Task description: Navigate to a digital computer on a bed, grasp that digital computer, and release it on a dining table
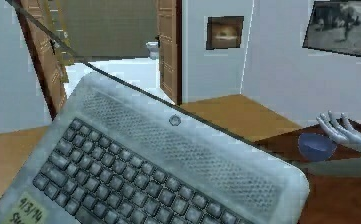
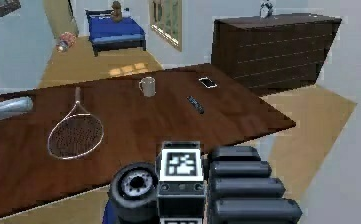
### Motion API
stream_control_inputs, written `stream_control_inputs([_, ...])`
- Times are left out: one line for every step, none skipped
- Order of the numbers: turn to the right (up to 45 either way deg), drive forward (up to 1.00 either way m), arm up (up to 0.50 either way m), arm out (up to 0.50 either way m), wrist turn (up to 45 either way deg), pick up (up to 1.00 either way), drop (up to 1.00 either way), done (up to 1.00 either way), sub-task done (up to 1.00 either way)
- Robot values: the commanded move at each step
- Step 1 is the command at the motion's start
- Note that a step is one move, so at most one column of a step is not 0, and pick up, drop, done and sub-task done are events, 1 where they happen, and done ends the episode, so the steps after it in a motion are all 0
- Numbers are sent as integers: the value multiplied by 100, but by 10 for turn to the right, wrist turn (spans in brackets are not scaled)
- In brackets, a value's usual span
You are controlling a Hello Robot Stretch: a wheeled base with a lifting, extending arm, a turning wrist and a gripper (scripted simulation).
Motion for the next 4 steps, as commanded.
stream_control_inputs([0, 90, 0, 0, 0, 0, 0, 0, 0])
stream_control_inputs([210, 0, 0, 0, 0, 0, 0, 0, 0])
stream_control_inputs([0, 20, 0, 0, 0, 0, 0, 0, 0])
stream_control_inputs([450, 0, 0, 0, 0, 0, 0, 0, 0])
